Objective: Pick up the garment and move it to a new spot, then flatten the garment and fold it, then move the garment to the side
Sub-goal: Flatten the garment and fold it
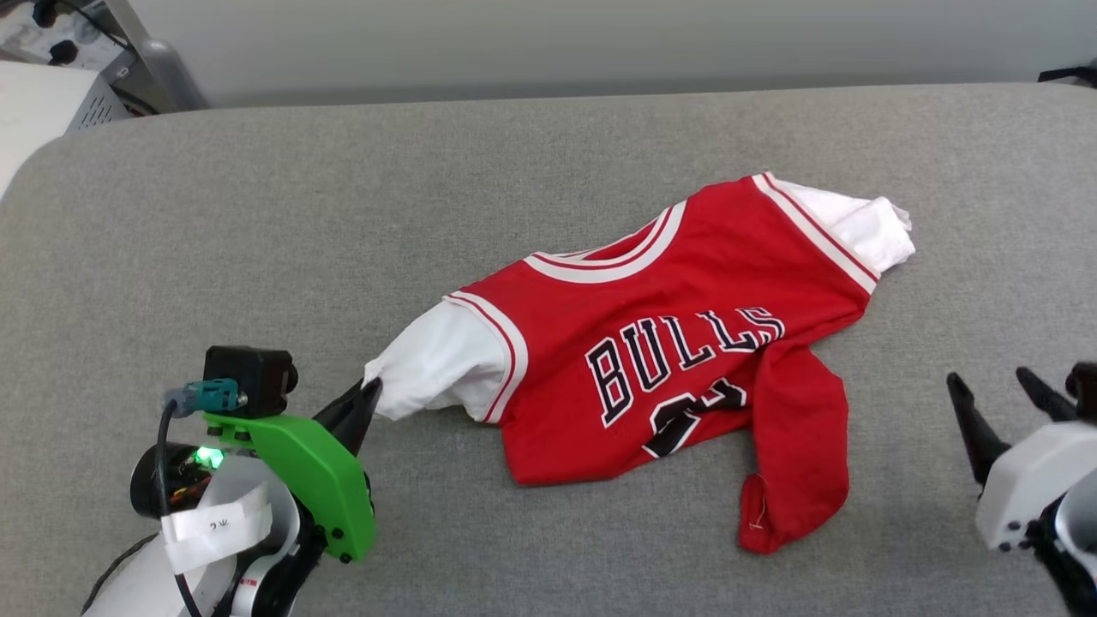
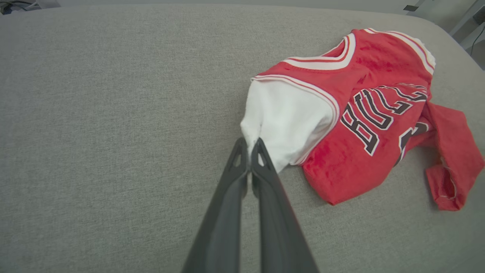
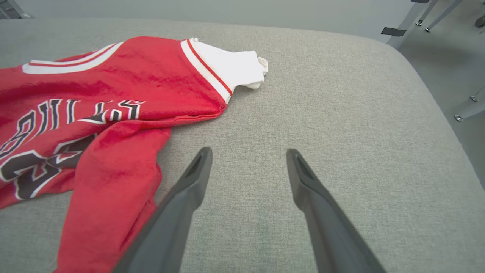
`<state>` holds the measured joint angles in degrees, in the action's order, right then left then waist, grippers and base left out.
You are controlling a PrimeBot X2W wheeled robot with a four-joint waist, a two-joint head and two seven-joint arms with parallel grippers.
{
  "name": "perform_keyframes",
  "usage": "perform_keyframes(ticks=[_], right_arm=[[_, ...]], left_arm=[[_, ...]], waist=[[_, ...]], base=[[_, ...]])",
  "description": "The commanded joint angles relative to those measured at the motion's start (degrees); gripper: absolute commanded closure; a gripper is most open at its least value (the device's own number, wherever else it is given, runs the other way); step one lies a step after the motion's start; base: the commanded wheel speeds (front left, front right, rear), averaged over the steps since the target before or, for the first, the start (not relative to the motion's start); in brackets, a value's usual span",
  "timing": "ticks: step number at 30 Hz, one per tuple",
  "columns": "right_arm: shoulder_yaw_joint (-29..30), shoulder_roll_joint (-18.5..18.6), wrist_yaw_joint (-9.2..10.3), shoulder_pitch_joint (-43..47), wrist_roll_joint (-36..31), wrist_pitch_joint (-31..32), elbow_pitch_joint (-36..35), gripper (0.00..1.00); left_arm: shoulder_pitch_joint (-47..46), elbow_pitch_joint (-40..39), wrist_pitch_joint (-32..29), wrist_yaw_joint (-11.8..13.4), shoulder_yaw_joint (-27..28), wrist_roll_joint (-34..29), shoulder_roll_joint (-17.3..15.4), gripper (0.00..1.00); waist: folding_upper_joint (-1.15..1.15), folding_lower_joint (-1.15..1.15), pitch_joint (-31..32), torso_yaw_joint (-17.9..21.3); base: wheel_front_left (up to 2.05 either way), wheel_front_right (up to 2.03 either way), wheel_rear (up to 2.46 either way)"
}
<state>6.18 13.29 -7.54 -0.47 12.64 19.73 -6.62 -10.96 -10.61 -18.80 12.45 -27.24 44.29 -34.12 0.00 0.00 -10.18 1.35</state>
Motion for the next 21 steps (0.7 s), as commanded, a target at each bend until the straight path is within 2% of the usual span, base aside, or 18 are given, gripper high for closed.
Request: perform_keyframes(ticks=[1,2,3,9,14,21], right_arm=[[-0.4,2.2,0.05,-3.5,1.6,4.1,-1.0,0.00],[-0.6,3.5,0.05,-5.2,2.6,7.0,-1.2,0.00],[-1.3,7.9,0.05,-12.1,6.0,17.0,-1.5,0.00],[-3.4,12.7,0.05,-27.0,10.7,31.1,4.9,0.00],[-3.2,13.9,0.05,-36.4,10.2,35.6,13.5,0.00],[-2.7,15.3,0.05,-44.0,7.3,36.5,24.0,0.00]], left_arm=[[0.1,-1.3,-0.3,0.6,0.1,-0.9,-0.1,1.00],[-0.2,-2.0,-0.3,0.7,0.0,-1.1,-0.1,1.00],[-1.7,-4.3,-0.6,0.9,0.0,-2.1,-0.4,1.00],[-4.7,-6.9,-0.4,0.5,-0.2,-3.5,-0.3,1.00],[-6.6,-7.3,-0.1,-0.1,-0.7,-4.0,0.3,1.00],[-8.7,-7.4,0.7,-1.1,-1.5,-4.6,1.4,1.00]], waist=[[0.00,0.00,-2.7,-1.3],[0.00,0.00,-3.5,-1.6],[0.00,0.00,-6.9,-2.9],[0.00,0.00,-12.4,-5.9],[0.00,0.00,-15.3,-8.4],[0.00,0.00,-17.7,-10.8]], base=[[0.00,0.00,0.00],[0.00,0.00,0.00],[0.00,0.00,0.00],[0.00,0.00,0.00],[0.00,0.00,0.00],[0.00,0.00,0.00]])
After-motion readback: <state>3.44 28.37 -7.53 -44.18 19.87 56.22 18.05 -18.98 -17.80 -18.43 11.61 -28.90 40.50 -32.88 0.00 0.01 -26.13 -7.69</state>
